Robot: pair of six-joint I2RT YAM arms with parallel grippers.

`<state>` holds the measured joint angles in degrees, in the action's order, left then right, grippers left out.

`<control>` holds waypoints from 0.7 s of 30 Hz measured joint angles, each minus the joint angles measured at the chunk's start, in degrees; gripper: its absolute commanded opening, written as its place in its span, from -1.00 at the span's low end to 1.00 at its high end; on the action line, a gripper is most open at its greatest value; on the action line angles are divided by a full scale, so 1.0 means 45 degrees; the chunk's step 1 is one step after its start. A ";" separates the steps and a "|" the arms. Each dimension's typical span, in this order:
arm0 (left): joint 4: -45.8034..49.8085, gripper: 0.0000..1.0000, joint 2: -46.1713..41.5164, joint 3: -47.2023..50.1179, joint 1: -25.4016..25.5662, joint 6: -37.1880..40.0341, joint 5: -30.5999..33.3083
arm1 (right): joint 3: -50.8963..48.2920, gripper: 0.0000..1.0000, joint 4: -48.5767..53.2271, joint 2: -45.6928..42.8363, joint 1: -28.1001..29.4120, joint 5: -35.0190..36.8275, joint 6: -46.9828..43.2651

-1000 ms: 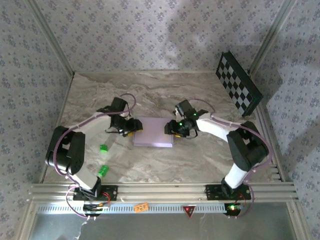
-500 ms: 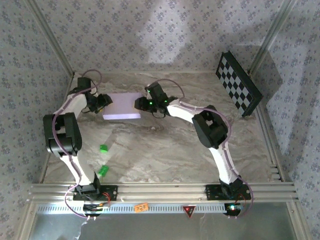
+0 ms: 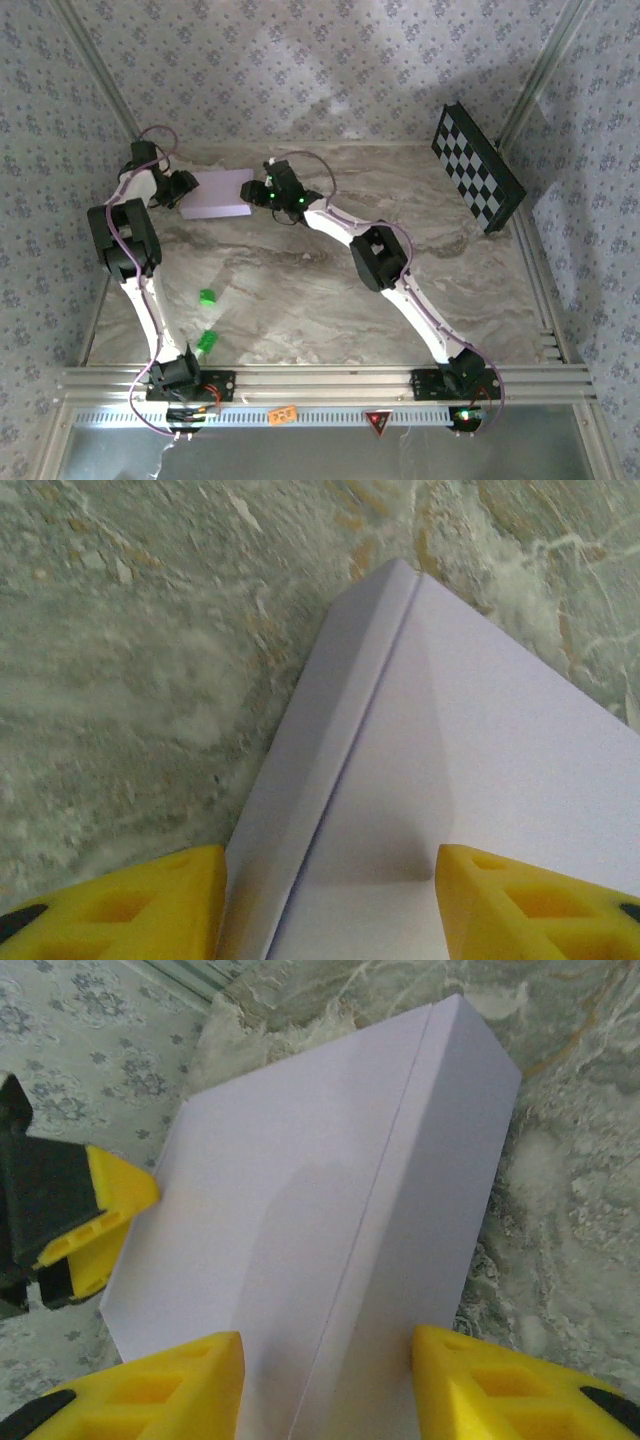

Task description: Fold the paper box

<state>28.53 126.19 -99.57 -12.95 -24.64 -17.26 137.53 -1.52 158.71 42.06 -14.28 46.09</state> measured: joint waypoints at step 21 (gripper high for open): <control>0.1156 0.99 -0.3220 0.1535 -0.0044 0.0471 0.0704 | -0.5955 0.98 0.2259 -0.5974 -0.0005 0.0942 -0.3497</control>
<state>33.74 111.70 -92.66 -13.15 -22.52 -14.09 110.74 8.64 131.83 42.04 -10.04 30.35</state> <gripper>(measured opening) 0.987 0.988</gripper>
